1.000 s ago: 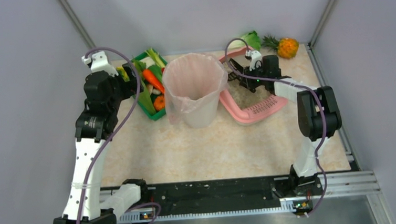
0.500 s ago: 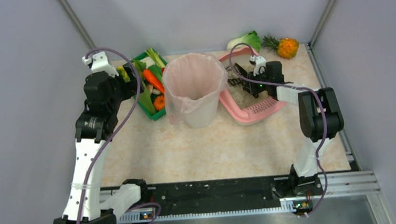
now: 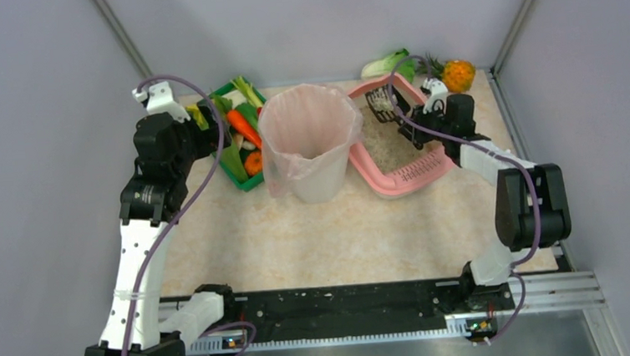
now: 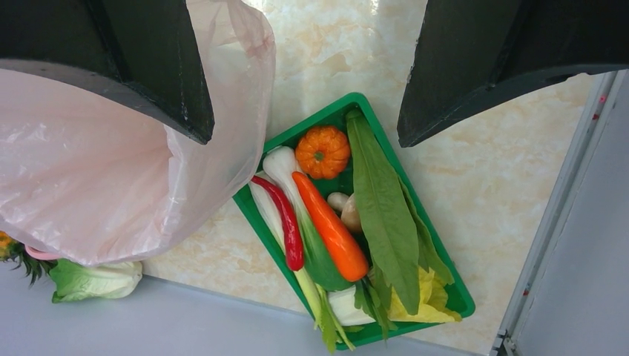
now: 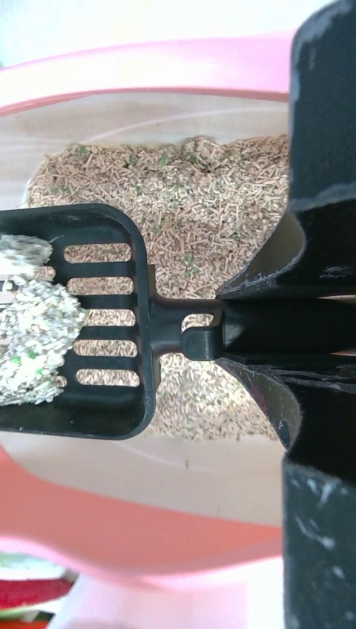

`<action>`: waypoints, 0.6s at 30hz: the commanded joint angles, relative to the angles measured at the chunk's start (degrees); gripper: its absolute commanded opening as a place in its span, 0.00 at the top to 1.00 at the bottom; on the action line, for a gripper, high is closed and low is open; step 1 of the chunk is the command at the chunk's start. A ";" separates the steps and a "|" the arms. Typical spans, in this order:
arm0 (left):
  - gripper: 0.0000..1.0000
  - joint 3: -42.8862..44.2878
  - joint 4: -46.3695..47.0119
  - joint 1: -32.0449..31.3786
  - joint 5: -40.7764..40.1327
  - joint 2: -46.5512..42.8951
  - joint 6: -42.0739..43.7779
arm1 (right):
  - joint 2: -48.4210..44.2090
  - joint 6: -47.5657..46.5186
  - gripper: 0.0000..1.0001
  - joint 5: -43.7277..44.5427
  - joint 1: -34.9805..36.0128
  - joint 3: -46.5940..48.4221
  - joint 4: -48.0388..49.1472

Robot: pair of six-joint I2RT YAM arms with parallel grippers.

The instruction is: Clean the litter box

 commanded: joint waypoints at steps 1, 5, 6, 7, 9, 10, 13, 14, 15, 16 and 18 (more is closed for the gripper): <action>0.01 0.02 3.42 0.34 2.14 -0.56 -0.62 | -6.20 -0.11 1.00 -1.38 0.32 -1.60 1.57; 0.01 -0.57 4.28 0.34 2.92 -0.71 -0.46 | -10.11 -1.83 1.00 3.53 1.12 -2.95 -0.71; 0.01 -0.85 4.47 0.34 3.08 -0.74 -0.42 | -11.13 -2.56 1.00 4.65 1.28 -2.94 -1.67; 0.01 -1.06 4.98 0.33 3.36 -0.70 -0.43 | -11.92 -3.71 1.00 7.34 1.99 -2.66 -3.59; 0.01 -1.60 5.55 0.34 4.07 -0.65 -0.48 | -13.36 -5.94 1.00 12.00 3.34 -2.10 -6.17; 0.01 -1.81 5.83 0.28 4.33 -0.47 -0.50 | -14.08 -6.12 1.00 11.72 3.55 -2.03 -6.87; 0.01 -2.47 6.73 0.33 4.92 -0.40 -0.38 | -16.15 -7.37 1.00 14.24 5.54 -1.72 -9.44; 0.01 -2.73 6.91 0.32 4.92 -0.27 -0.22 | -16.86 -6.97 1.00 14.35 5.61 -2.17 -9.07; 0.01 -2.92 7.11 0.34 4.95 -0.33 -0.08 | -17.23 -6.99 1.00 17.53 6.07 -2.31 -9.64; 0.01 -3.13 7.28 0.26 4.93 -0.42 0.20 | -17.40 -7.08 1.00 18.09 6.34 -1.84 -10.88; 0.01 -3.34 7.49 0.34 4.79 -0.60 0.66 | -17.81 -6.81 1.00 18.90 6.27 -1.59 -11.93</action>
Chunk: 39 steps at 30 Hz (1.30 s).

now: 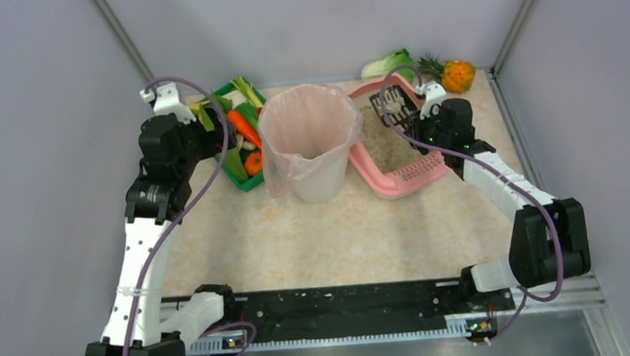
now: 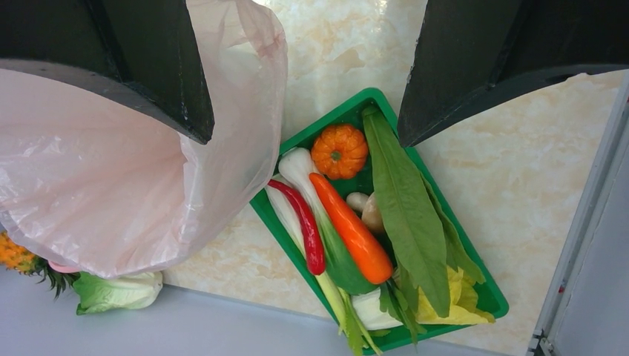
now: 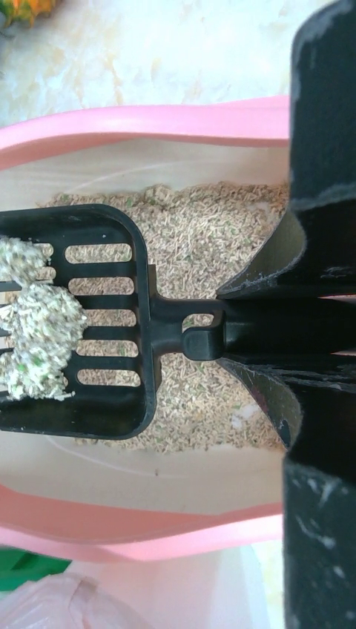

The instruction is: Clean the litter box

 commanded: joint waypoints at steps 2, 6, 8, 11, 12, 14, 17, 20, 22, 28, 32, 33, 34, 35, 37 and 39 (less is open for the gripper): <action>0.01 -0.97 4.34 0.34 0.79 -0.84 1.21 | -2.84 -2.86 1.00 12.11 2.80 2.98 -5.64; 0.01 -1.70 4.78 0.33 0.99 -1.20 1.66 | -4.71 -1.64 1.00 8.54 2.43 2.09 -5.06; 0.01 -1.93 4.81 0.34 1.05 -1.35 1.73 | -5.77 0.43 1.00 4.97 1.46 0.84 -3.38; 0.01 -2.33 4.92 0.34 1.29 -1.79 1.74 | -5.77 1.73 1.00 1.80 1.04 1.79 -5.00; 0.01 -2.37 4.88 0.34 1.39 -2.00 1.72 | -6.03 2.88 1.00 2.09 0.99 1.67 -4.68; 0.01 -2.51 4.89 0.31 1.58 -2.20 1.61 | -6.88 5.56 1.00 2.66 0.88 0.70 -3.05; 0.01 -2.26 4.89 0.33 2.09 -2.34 1.44 | -7.06 5.43 1.00 -2.17 0.15 1.77 -5.27; 0.01 -2.64 5.09 0.34 2.25 -2.94 1.13 | -6.05 7.70 1.00 -2.22 -0.48 0.93 -1.67; 0.01 -2.77 5.16 0.30 2.89 -2.59 0.92 | -4.21 3.86 1.00 -3.92 -0.19 5.94 -10.83; 0.01 -2.31 4.66 0.33 3.07 -2.69 0.69 | -5.60 6.58 1.00 -2.45 -0.02 4.97 -5.58; 0.01 -1.58 4.60 0.31 3.11 -2.10 0.39 | -5.61 2.94 1.00 2.34 0.94 5.50 -13.08; 0.01 -1.76 4.91 0.28 3.15 -2.08 0.22 | -7.27 6.14 1.00 2.61 0.95 3.33 -7.20; 0.01 -1.79 5.02 0.27 3.98 -1.99 0.11 | -7.45 8.88 1.00 0.11 0.95 3.12 -4.09; 0.01 -1.73 4.90 0.31 4.97 -1.73 0.14 | -5.40 9.51 1.00 -2.69 1.43 5.12 -6.25; 0.01 -1.34 4.42 0.30 4.92 -1.63 0.26 | -2.24 4.06 1.00 0.02 2.93 11.79 -20.62; 0.01 -1.89 4.75 0.30 4.57 -2.30 0.18 | -3.37 4.78 1.00 6.18 2.84 10.58 -19.33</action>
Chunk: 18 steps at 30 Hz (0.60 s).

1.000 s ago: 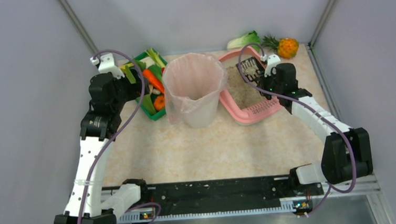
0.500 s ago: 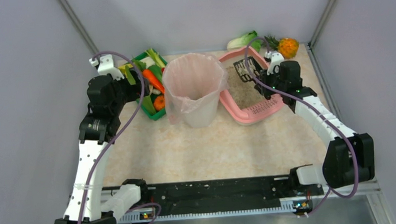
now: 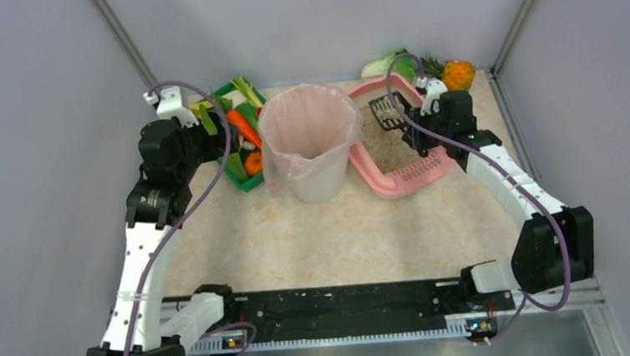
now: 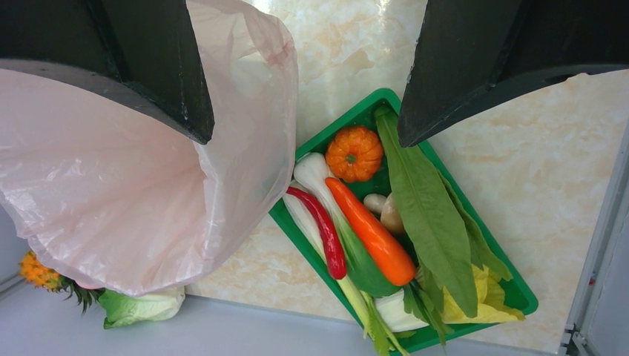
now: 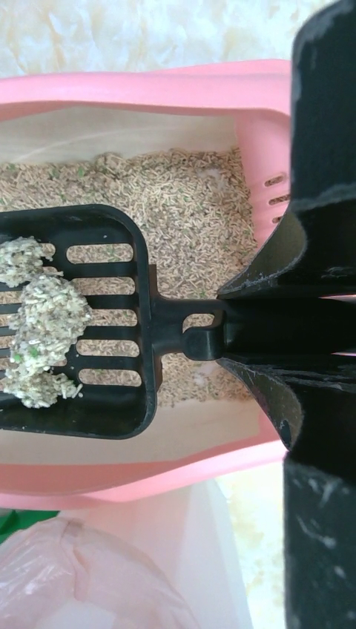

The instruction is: Clean the litter box

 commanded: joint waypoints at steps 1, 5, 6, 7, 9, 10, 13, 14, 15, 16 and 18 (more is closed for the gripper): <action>0.01 -0.18 3.57 0.22 0.98 -0.90 -0.61 | -1.25 1.06 1.00 3.58 1.26 2.46 1.34; 0.01 0.21 2.41 0.26 1.25 -0.55 -0.17 | 0.14 -0.68 1.00 -0.77 1.66 6.69 -7.04; 0.01 0.10 2.48 0.24 1.04 -0.91 -0.17 | -0.54 -1.33 1.00 1.92 1.17 6.26 -7.80; 0.01 -0.25 2.89 0.27 1.01 -1.38 -0.10 | -1.29 0.78 1.00 2.02 0.17 5.10 -4.60; 0.01 -0.52 3.18 0.21 1.33 -1.63 0.32 | -0.47 6.59 1.00 -3.94 -1.01 3.97 1.62; 0.01 -0.23 2.70 0.21 1.29 -1.32 0.50 | 0.85 5.93 1.00 -6.70 -0.72 6.53 -2.57; 0.01 0.30 2.20 0.21 0.88 -1.41 0.55 | 0.40 -0.42 1.00 -1.61 -0.11 7.97 -12.62; 0.01 -0.11 2.57 0.21 0.85 -1.89 0.54 | -0.92 0.84 1.00 0.17 -0.11 6.43 -7.42; 0.01 -0.52 2.90 0.22 0.97 -2.21 0.58 | -1.43 2.86 1.00 0.34 -0.17 5.35 -1.79; 0.01 -0.83 2.98 0.26 1.22 -2.19 0.73 | -0.05 4.93 1.00 0.10 -0.18 5.76 -0.06; 0.01 -0.45 2.22 0.23 1.29 -1.69 0.88 | 3.03 2.79 1.00 -3.85 0.13 10.93 -11.27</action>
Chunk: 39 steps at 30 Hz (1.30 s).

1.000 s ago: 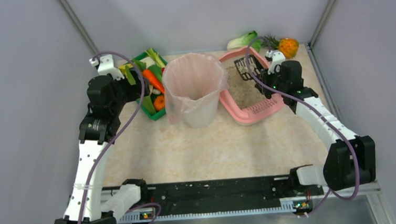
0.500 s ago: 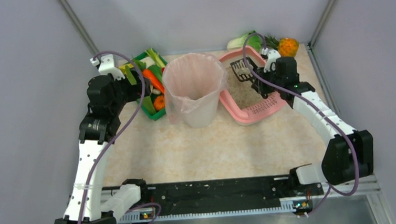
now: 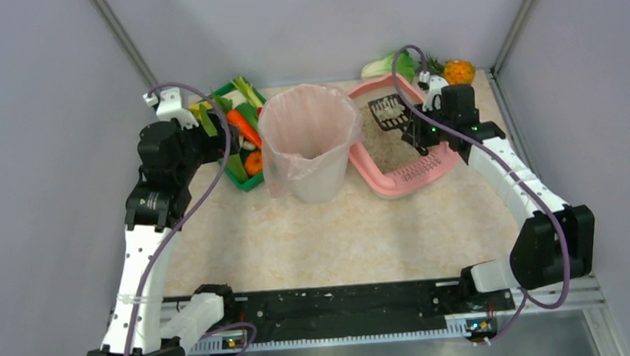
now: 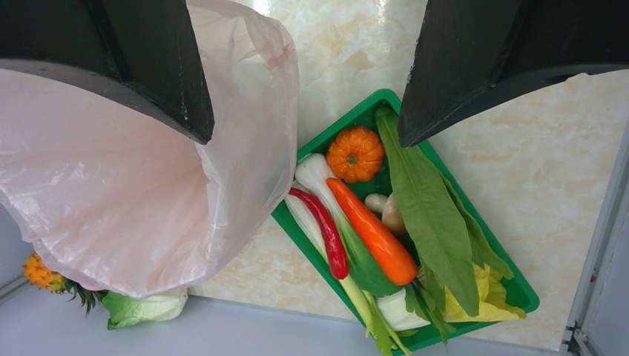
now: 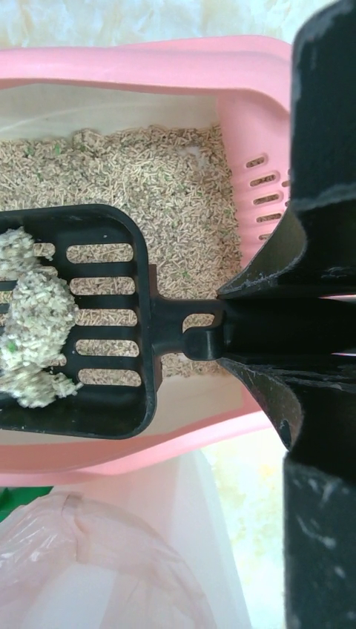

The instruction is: Clean the litter box

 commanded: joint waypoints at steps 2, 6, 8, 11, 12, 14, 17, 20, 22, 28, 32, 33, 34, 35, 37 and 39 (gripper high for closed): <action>0.01 -0.11 2.18 0.21 0.27 -1.64 0.76 | -1.56 -3.77 1.00 -0.27 1.52 4.06 -8.87; 0.01 -0.66 2.74 0.21 0.84 -1.89 1.22 | -7.22 3.33 1.00 -2.92 1.70 -4.54 14.66; 0.01 -0.42 2.28 0.21 0.30 -2.18 1.19 | -7.82 -0.24 1.00 -3.97 1.83 -2.15 7.71; 0.01 -2.06 3.54 0.21 0.28 -3.21 1.22 | -15.92 1.07 1.00 4.78 1.70 -11.14 16.24; 0.01 -2.24 3.45 0.17 0.61 -3.11 1.28 | -17.91 2.19 1.00 1.70 1.83 -12.88 20.76; 0.01 -2.06 3.16 0.21 0.59 -3.08 1.37 | -18.95 0.81 1.00 2.94 4.01 -12.40 22.44; 0.01 -2.64 3.97 0.21 -0.32 -4.18 1.24 | -15.91 -9.16 1.00 18.65 6.92 -8.83 14.79; 0.01 -2.40 3.73 0.21 -0.27 -3.96 2.02 | -14.36 -12.08 1.00 21.74 8.21 -7.08 11.82; 0.01 -2.16 3.68 0.21 -0.32 -3.89 2.18 | -14.44 -10.59 1.00 17.42 7.99 -7.43 12.62; 0.01 -2.45 3.59 0.21 -0.33 -4.57 2.14 | -13.25 1.72 1.00 1.14 0.92 -10.95 17.02; 0.01 -2.68 3.37 0.21 -0.29 -5.14 2.25 | -12.36 4.39 1.00 -3.10 -2.01 -11.80 16.81; 0.01 -2.81 3.29 0.21 -0.33 -5.14 2.25 | -12.03 4.41 1.00 -0.25 -1.73 -11.50 16.02; 0.01 -2.91 3.32 0.21 -0.31 -5.17 2.25 | -11.28 3.35 1.00 2.02 -0.96 -10.65 13.86; 0.01 -2.94 3.40 0.21 -0.29 -5.27 2.18 | -10.63 2.77 1.00 0.44 -1.09 -10.05 12.78; 0.01 -3.10 3.53 0.21 -0.32 -5.11 2.09 | -9.95 2.70 1.00 -0.08 -0.81 -9.72 12.04; 0.01 -3.15 3.72 0.19 -0.13 -4.96 2.07 | -9.15 3.24 1.00 -3.95 -1.39 -9.36 10.65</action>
